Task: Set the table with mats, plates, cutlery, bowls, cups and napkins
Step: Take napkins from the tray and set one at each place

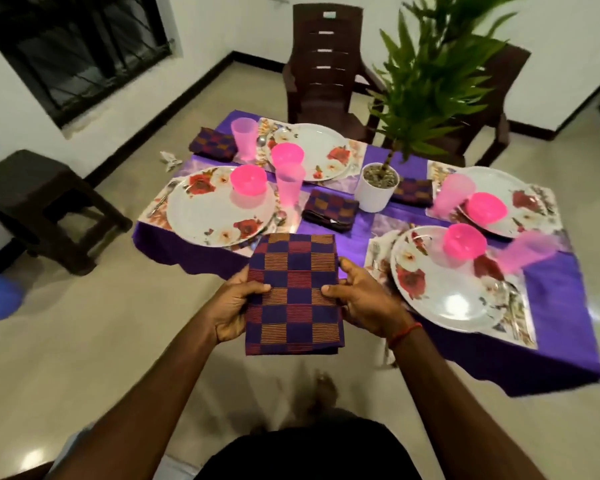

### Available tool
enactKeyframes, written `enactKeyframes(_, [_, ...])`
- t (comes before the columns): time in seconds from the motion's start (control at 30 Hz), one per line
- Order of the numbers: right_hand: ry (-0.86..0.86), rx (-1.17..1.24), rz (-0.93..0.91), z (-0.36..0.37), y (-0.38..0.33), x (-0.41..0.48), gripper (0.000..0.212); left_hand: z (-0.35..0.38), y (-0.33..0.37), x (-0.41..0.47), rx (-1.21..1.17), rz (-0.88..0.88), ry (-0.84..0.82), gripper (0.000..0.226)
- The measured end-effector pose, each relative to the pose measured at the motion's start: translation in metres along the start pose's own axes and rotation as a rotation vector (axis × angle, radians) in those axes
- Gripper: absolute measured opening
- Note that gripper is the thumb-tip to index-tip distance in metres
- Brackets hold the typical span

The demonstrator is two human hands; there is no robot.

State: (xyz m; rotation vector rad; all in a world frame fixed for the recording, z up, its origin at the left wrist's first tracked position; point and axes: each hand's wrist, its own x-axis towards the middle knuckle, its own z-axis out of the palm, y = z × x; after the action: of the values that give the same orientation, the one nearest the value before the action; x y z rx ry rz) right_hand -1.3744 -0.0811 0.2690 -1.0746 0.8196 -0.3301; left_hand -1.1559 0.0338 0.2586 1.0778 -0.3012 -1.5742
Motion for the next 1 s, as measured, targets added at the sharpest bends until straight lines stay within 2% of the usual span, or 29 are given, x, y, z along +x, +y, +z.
enactKeyframes(0.17, [0.156, 0.057, -0.129, -0.027, 0.000, -0.033, 0.055, 0.033, -0.005, 0.015, 0.048, -0.010, -0.111, 0.048])
enactKeyframes(0.27, [0.264, 0.028, -0.236, -0.035, 0.001, -0.047, 0.040, 0.049, -0.007, 0.025, 0.029, -0.018, -0.159, 0.039])
enactKeyframes(0.37, [0.342, 0.005, -0.264, -0.046, 0.003, -0.063, 0.025, 0.066, -0.013, 0.033, 0.035, -0.012, -0.218, 0.033])
enactKeyframes(0.43, [0.396, 0.008, -0.275, -0.055, 0.005, -0.071, 0.044, 0.075, -0.019, 0.036, 0.049, -0.019, -0.234, 0.031])
enactKeyframes(0.5, [0.406, 0.030, -0.282, -0.065, 0.007, -0.077, 0.048, 0.084, -0.024, 0.037, 0.061, -0.025, -0.210, 0.033])
enactKeyframes(0.63, [0.447, 0.051, -0.308, -0.089, 0.009, -0.090, 0.038, 0.102, -0.033, 0.040, 0.061, -0.044, -0.152, 0.037])
enactKeyframes(0.73, [0.472, 0.089, -0.323, -0.110, 0.007, -0.103, 0.023, 0.121, -0.044, 0.043, 0.006, -0.087, -0.176, 0.041])
enactKeyframes(0.83, [0.501, 0.103, -0.340, -0.130, 0.008, -0.115, 0.025, 0.146, -0.060, 0.044, -0.018, -0.179, -0.196, 0.043])
enactKeyframes(0.9, [0.516, 0.115, -0.342, -0.145, 0.009, -0.126, 0.030, 0.165, -0.072, 0.044, 0.025, -0.239, -0.213, 0.050])
enactKeyframes(1.0, [0.548, 0.184, -0.317, -0.166, 0.009, -0.144, 0.024, 0.188, -0.086, 0.046, 0.172, -0.241, -0.254, 0.041])
